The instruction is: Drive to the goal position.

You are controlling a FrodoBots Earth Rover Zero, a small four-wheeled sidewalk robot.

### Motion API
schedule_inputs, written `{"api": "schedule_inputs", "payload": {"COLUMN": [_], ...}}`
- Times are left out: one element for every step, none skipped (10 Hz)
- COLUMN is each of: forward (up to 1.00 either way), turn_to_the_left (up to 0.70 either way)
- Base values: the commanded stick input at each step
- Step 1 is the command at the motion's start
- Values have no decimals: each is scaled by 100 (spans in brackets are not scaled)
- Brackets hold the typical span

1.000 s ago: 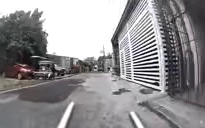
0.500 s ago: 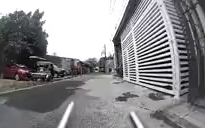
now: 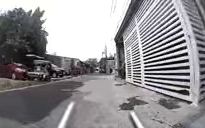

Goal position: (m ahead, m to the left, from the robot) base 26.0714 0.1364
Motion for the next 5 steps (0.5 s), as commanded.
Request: {"api": "schedule_inputs", "payload": {"forward": [85,85,85,85,85], "turn_to_the_left": [0,0,0,0,0]}}
